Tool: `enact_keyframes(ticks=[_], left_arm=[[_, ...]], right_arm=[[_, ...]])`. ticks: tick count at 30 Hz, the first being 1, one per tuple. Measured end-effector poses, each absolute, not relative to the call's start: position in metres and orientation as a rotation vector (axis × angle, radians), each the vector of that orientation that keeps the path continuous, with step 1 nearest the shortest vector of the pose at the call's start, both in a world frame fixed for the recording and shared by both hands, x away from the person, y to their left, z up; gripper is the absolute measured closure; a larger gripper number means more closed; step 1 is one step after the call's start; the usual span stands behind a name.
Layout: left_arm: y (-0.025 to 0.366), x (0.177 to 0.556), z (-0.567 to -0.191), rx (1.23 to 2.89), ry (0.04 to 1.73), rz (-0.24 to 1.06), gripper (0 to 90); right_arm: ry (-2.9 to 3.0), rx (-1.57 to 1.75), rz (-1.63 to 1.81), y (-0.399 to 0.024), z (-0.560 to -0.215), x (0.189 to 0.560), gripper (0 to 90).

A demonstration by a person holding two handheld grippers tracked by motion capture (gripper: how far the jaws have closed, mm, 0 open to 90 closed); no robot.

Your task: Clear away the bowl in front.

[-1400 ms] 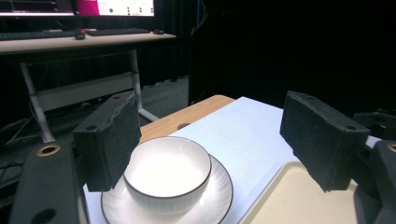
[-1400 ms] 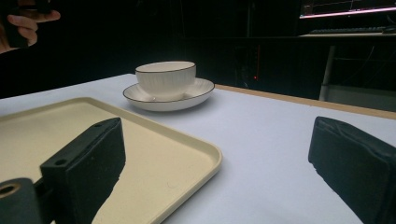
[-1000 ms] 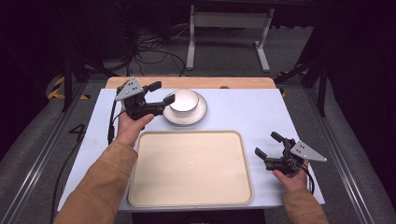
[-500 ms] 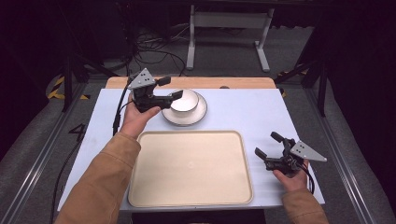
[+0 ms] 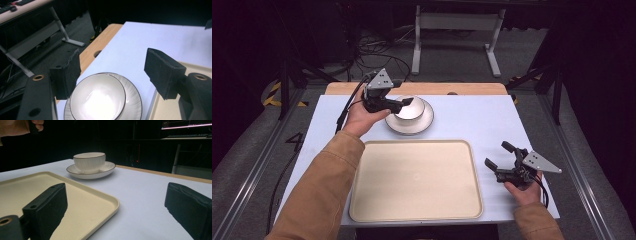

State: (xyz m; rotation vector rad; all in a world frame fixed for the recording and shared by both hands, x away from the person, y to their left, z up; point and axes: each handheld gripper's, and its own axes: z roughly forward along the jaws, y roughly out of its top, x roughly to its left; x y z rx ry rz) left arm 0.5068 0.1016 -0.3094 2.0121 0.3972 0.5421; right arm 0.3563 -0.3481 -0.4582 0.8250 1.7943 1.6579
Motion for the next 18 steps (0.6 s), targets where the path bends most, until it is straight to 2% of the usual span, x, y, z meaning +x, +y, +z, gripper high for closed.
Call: enact_keyframes(ticks=[18], left_arm=[[0.085,0.532,-0.325,2.272,0.325,0.527,30.5]], right_arm=[[1.801,0.832,1.646,-0.347,-0.458,0.357,4.9]])
